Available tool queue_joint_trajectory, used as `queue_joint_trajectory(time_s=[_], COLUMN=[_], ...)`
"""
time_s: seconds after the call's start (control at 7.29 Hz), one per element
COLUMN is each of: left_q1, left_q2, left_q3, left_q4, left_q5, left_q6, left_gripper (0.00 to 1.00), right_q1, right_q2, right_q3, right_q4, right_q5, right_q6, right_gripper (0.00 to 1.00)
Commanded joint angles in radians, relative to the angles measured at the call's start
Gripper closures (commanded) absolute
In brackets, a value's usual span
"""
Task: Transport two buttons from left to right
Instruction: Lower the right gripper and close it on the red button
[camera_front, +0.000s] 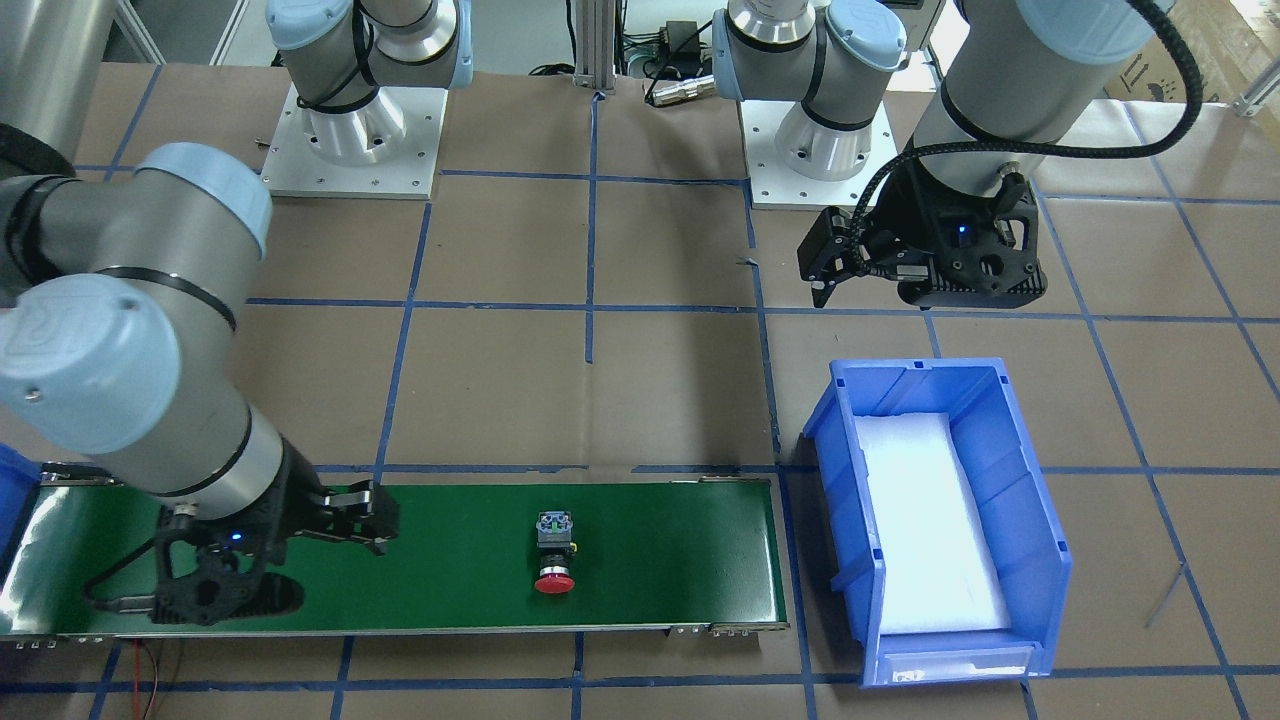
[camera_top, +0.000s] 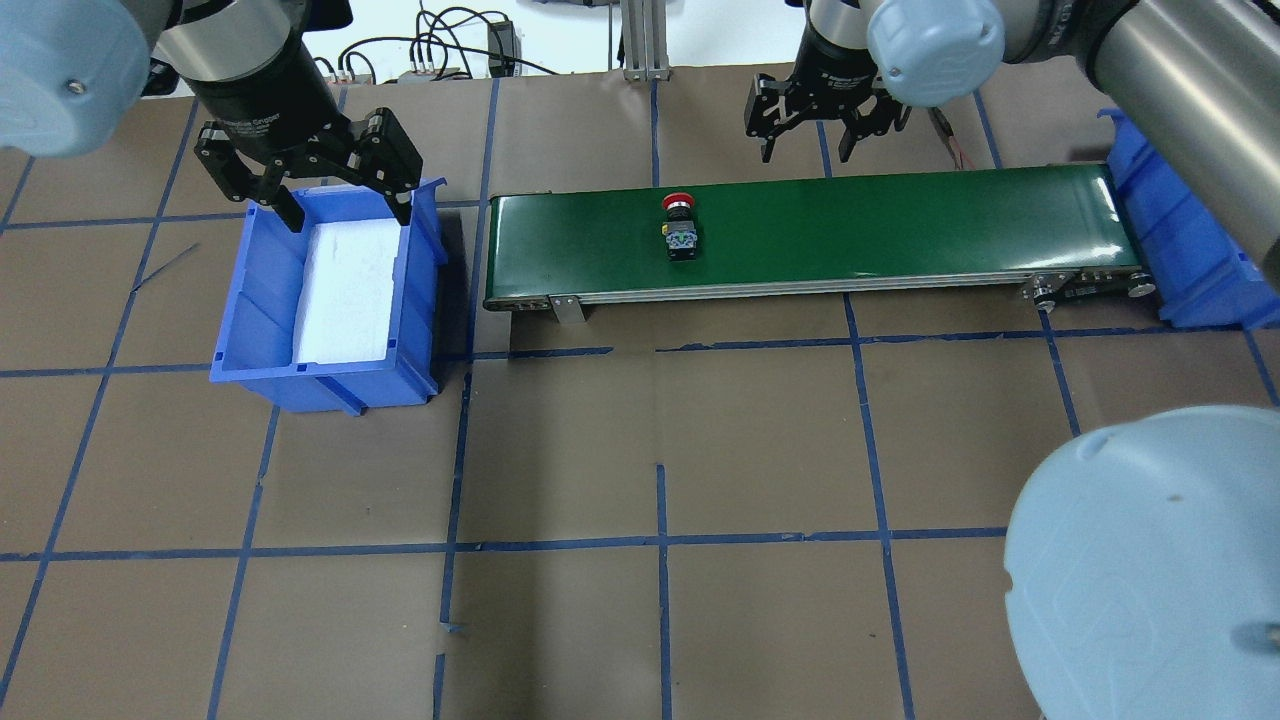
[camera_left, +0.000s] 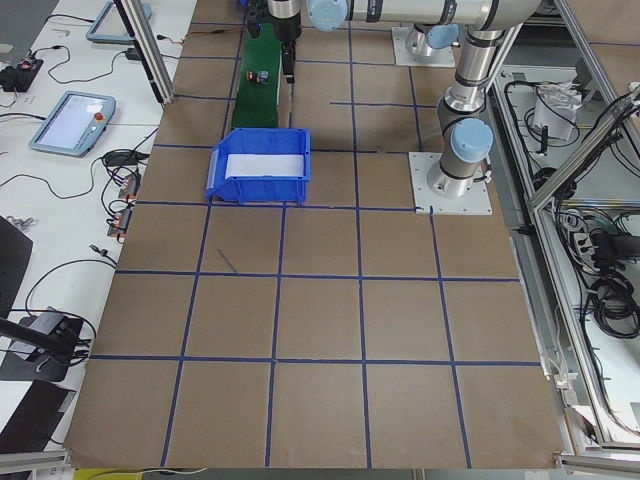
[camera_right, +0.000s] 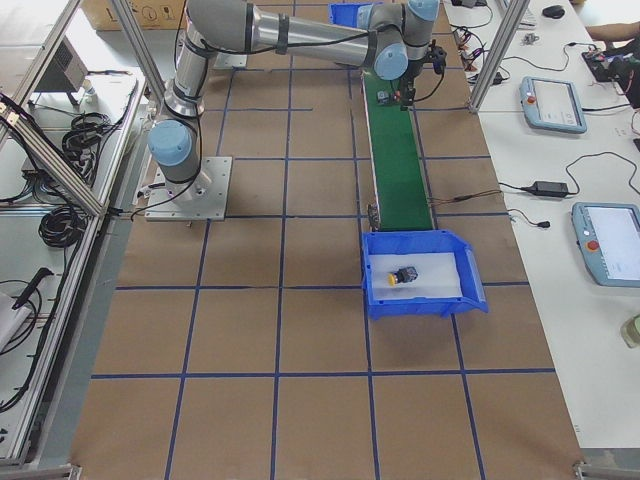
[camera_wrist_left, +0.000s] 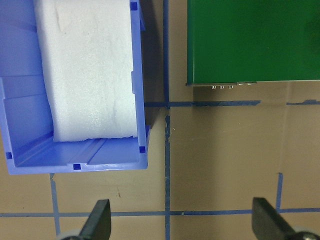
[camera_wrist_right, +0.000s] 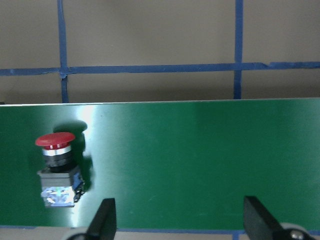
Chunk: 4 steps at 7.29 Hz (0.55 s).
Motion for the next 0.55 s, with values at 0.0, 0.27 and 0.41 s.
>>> queue_joint_trajectory(time_s=[0.0, 0.27, 0.41], left_q1=[0.000, 0.000, 0.000], left_q2=[0.000, 0.000, 0.000], left_q3=[0.000, 0.000, 0.000], left_q4=[0.000, -0.002, -0.002], left_q5=[0.000, 0.000, 0.000], left_q6=[0.000, 0.000, 0.000], left_gripper=[0.00, 0.00, 0.00], right_q1=[0.074, 0.091, 0.097], right_q2=[0.003, 0.000, 0.002], right_q3=[0.032, 0.069, 0.081], right_q4=[-0.004, -0.006, -0.030], right_q5=[-0.002, -0.001, -0.002], right_q6=[0.120, 0.150, 0.150], right_gripper=[0.10, 0.10, 0.10])
